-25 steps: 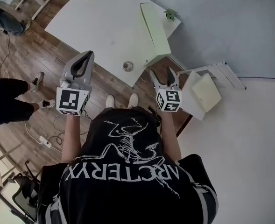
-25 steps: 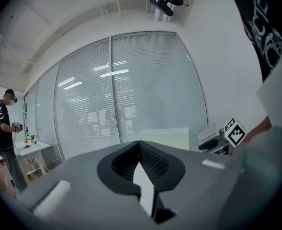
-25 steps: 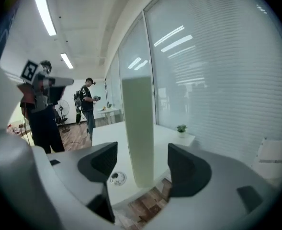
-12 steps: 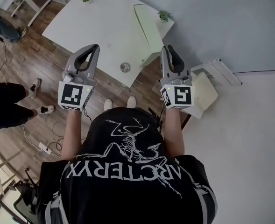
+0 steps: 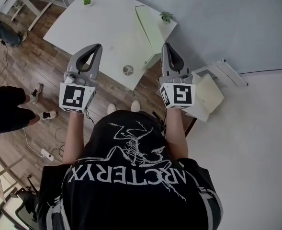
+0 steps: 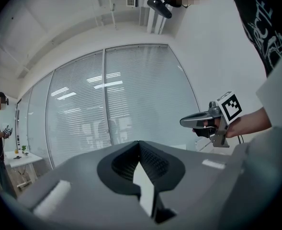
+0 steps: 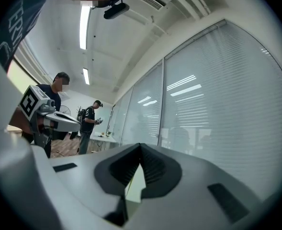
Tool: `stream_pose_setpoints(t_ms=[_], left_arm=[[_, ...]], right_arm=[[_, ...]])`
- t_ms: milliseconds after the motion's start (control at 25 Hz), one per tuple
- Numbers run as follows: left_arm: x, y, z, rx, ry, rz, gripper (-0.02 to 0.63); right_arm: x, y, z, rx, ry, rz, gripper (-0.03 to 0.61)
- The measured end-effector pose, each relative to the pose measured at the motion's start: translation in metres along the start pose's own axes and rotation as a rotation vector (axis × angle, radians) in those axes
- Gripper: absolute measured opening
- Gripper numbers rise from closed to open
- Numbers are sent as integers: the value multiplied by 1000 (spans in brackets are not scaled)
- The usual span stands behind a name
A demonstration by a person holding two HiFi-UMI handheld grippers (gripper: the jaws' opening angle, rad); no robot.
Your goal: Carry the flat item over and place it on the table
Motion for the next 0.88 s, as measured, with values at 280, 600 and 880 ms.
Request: stream_pose_setpoints(t_ms=[280, 600, 880], left_arm=[[-2, 2, 0, -12, 3, -7, 9], [-3, 10, 6, -16, 13, -21, 9], [-4, 9, 5, -20, 15, -22, 9]], right_arm=[[1, 2, 1, 8, 0, -7, 11], [1, 9, -2, 19, -8, -7, 11], [2, 6, -2, 22, -3, -5, 9]])
Point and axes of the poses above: the fingertips, and each gripper's own axes: x backward along the fingers, z to its left, y out of its top, the point moved 1 cm from there along x, backward along the fingers, and after that the axes turned 11 degrees about y, right-handed, at the moved point
